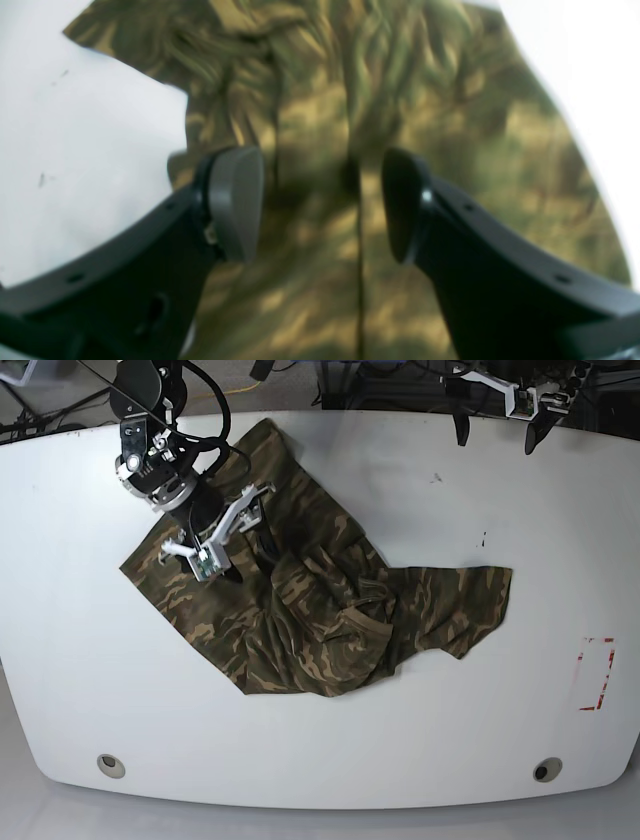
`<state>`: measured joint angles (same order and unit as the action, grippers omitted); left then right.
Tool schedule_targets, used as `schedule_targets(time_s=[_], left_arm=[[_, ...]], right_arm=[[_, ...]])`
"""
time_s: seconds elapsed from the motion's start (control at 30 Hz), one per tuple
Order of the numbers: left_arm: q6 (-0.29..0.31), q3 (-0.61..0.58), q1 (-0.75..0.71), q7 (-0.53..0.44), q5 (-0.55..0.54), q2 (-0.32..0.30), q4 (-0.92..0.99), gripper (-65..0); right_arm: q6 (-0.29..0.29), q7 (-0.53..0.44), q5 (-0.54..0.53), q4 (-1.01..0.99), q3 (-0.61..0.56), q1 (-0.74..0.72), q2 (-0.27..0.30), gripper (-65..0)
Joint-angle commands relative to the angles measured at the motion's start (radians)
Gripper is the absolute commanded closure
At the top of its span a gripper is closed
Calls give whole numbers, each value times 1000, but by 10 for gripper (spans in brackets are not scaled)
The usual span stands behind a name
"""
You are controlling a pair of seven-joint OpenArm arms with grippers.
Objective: Fold the T-shirt properly
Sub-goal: 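Lower the right gripper onto the crumpled camouflage shirt and pinch fabric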
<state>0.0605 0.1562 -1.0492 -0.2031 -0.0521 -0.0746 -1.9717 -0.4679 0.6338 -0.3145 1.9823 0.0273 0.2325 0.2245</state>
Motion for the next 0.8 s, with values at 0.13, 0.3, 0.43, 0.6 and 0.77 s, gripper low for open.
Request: schedule_targets(time_s=[0.13, 0.3, 0.43, 0.6, 0.77], left_arm=[[-3, 3, -13, -29, 1, -4, -16, -599], [-4, 6, -13, -29, 1, -4, -16, -599], [-4, 6, -13, -29, 2, -4, -16, -599], [-6, 6, -12, -29, 2, -4, -15, -599], [-6, 6, -10, -29, 2, -4, -4, -599]], right_arm=[[-2, 50, -7, -97, -132, -169, 19, -371], [-2, 73, -8, -208, -177, -273, 11, -371], [-2, 73, -18, -315, -224, -356, 8, -371], [-2, 71, -19, -430, -275, -443, -24, -371], [-2, 67, -18, -567, -278, -514, -61, -371]])
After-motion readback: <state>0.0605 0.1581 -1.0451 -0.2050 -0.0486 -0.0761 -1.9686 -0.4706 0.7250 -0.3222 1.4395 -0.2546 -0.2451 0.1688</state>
